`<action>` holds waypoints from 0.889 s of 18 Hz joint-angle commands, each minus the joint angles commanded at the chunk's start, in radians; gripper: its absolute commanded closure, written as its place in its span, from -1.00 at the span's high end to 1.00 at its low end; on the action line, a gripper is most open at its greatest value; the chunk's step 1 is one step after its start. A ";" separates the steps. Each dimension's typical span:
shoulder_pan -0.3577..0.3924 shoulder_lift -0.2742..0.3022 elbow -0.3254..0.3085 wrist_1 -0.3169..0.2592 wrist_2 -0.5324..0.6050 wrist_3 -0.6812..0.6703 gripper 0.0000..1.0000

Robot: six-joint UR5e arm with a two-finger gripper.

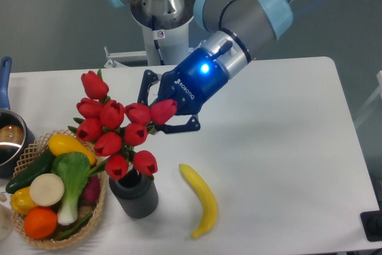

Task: Pick up the flowers from the vase
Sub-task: 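Lift the tulips up out of the grey vase, then carry the held tulips away from the vase, past the banana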

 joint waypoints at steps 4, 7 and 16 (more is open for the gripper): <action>0.043 -0.009 0.034 0.000 0.000 0.034 -1.00; 0.072 -0.021 0.066 0.002 0.008 0.075 -1.00; 0.135 -0.044 0.017 0.002 0.371 0.362 -1.00</action>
